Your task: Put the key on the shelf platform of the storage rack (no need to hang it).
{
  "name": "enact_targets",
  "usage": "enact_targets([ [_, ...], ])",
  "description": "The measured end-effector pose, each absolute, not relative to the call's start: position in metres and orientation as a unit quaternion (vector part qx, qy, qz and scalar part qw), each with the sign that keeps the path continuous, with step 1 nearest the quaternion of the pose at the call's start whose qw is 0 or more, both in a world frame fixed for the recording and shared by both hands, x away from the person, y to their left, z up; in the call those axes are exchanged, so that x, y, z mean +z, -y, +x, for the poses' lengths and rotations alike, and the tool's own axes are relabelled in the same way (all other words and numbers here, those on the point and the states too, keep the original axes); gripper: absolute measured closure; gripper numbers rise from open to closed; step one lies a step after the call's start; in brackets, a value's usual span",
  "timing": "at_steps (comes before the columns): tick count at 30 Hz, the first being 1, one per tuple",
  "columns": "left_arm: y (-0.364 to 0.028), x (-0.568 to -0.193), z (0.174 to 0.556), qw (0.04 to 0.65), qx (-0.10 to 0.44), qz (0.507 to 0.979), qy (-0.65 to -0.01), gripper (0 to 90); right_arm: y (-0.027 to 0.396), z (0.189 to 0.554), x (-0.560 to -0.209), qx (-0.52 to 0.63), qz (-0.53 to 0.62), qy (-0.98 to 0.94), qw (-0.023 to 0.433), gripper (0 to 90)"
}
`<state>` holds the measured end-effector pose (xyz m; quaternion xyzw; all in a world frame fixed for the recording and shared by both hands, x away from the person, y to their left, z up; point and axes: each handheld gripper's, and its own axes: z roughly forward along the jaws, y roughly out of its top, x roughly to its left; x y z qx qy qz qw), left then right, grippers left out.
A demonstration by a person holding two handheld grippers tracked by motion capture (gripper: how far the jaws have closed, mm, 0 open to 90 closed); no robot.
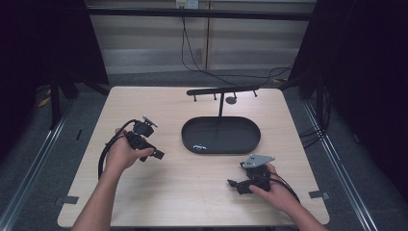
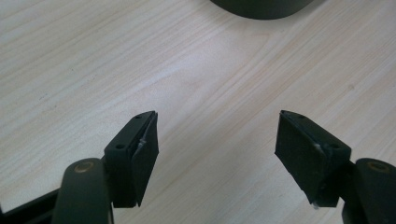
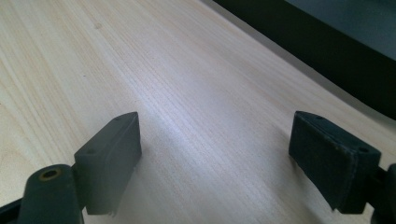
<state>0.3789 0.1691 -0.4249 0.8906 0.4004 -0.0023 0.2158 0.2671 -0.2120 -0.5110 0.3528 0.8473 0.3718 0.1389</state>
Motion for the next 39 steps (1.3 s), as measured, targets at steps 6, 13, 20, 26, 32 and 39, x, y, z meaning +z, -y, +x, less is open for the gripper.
enact_targets([
  [6,-0.174,-0.43,0.375,0.216,-0.003,0.89,-0.4,29.6,0.212,0.267,-0.511,0.372,0.352,-0.847,0.139,16.4],
  [13,-0.178,-0.435,0.37,0.215,-0.003,0.891,-0.401,29.4,0.212,0.267,-0.511,0.372,0.352,-0.847,0.139,16.4],
  [20,-0.184,-0.44,0.366,0.215,0.0,0.889,-0.405,29.4,0.212,0.267,-0.511,0.372,0.353,-0.847,0.139,16.4],
  [26,-0.189,-0.445,0.363,0.213,-0.002,0.888,-0.407,29.3,0.212,0.267,-0.511,0.372,0.353,-0.847,0.139,16.4],
  [32,-0.194,-0.449,0.36,0.215,-0.005,0.888,-0.407,29.1,0.212,0.267,-0.511,0.372,0.353,-0.847,0.139,16.4],
  [39,-0.2,-0.454,0.354,0.215,-0.004,0.887,-0.409,28.8,0.212,0.267,-0.511,0.372,0.353,-0.847,0.139,16.4],
])
